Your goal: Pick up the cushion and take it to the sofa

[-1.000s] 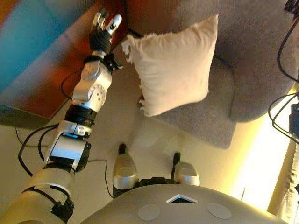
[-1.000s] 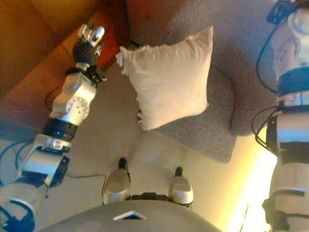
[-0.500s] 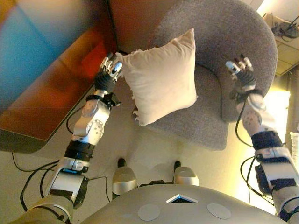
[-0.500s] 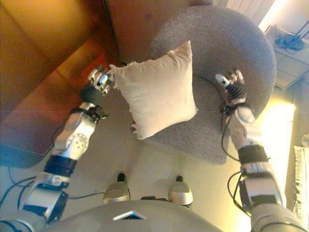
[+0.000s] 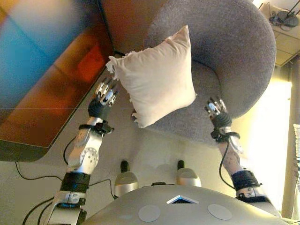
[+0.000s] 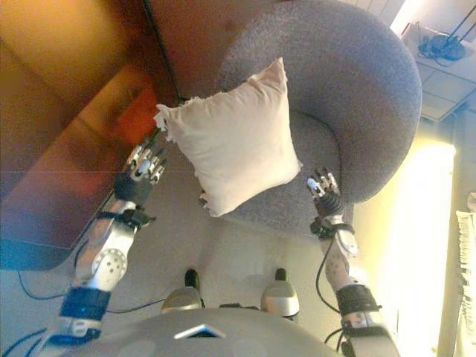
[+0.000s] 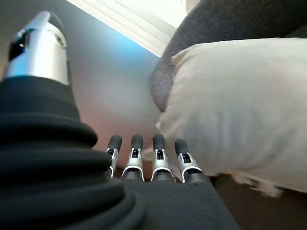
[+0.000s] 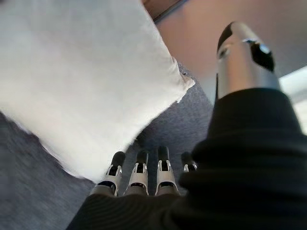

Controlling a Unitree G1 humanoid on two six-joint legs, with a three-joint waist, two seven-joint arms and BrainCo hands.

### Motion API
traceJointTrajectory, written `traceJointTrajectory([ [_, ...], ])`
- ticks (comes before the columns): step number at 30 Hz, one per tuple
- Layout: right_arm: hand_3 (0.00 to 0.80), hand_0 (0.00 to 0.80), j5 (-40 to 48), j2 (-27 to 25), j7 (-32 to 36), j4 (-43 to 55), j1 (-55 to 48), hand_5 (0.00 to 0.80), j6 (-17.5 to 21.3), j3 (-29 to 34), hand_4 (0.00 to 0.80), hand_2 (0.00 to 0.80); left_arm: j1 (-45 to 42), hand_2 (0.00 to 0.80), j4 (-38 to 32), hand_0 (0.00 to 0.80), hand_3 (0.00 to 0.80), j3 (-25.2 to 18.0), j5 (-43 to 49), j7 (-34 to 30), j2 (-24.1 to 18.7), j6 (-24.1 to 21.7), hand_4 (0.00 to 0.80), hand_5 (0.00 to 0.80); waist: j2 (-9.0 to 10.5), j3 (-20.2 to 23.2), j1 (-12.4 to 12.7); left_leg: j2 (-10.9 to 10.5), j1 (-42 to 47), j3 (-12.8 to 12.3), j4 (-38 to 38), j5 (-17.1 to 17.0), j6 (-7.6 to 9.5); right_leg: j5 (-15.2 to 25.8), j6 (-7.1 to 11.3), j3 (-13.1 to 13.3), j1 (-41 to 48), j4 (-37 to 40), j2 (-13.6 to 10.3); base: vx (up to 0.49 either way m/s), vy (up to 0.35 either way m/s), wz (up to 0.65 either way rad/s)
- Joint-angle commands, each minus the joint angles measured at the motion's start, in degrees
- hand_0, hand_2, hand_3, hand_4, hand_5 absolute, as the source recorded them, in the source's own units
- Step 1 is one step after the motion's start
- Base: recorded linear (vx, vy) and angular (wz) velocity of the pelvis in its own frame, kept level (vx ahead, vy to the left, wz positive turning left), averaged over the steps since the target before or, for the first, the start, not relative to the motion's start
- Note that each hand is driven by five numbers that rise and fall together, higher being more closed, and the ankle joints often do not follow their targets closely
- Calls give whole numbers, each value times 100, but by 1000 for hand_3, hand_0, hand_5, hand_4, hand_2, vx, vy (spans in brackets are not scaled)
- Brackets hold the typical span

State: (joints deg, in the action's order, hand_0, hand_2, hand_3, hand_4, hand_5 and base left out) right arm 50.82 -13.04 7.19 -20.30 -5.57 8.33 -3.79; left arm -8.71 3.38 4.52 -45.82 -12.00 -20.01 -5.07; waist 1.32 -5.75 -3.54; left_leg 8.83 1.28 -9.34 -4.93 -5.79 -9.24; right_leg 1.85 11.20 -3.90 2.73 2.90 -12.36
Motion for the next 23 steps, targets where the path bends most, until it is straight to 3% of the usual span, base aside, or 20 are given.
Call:
traceJointTrajectory([
  [1,0,0,735,129,324,371,206,0,537,245,0,0,167,0,-166,0,0,30,-108,-451,-38,-390,0,0,7,-99,136,-190,-116,-83,670,731,335,627,317,-300,-733,-64,-89,0,0,0],
  [8,0,0,667,69,515,291,241,0,707,4,0,0,-30,0,-355,0,0,440,-684,-1569,-183,-137,0,0,-14,-193,190,-235,-168,-78,695,736,368,659,334,-378,-729,-50,-160,-38,14,3],
  [11,0,0,701,23,564,253,306,0,719,-138,0,0,111,0,-189,0,0,689,-1182,-2050,-177,428,0,0,1,-193,173,-236,-173,-98,713,745,379,631,339,-377,-724,-73,-169,-16,1,3],
  [13,0,0,747,1,589,165,347,0,624,-229,0,0,125,0,10,0,0,897,-1255,-2265,-148,541,0,0,7,-185,130,-216,-157,-142,716,750,372,630,346,-359,-737,-82,-172,0,0,0],
  [18,0,0,626,-42,589,206,265,0,408,-332,0,0,132,0,140,0,0,978,-1367,-2267,-108,684,0,0,1,-185,70,-220,-112,-188,698,763,406,618,335,-305,-717,-71,-154,2,7,-1],
  [23,0,0,634,-53,558,266,196,0,414,-378,0,0,54,0,131,0,0,1057,-876,-2050,-167,314,0,0,7,-176,33,-217,-48,-220,648,761,416,636,331,-274,-683,-23,-135,10,-1,-3],
])
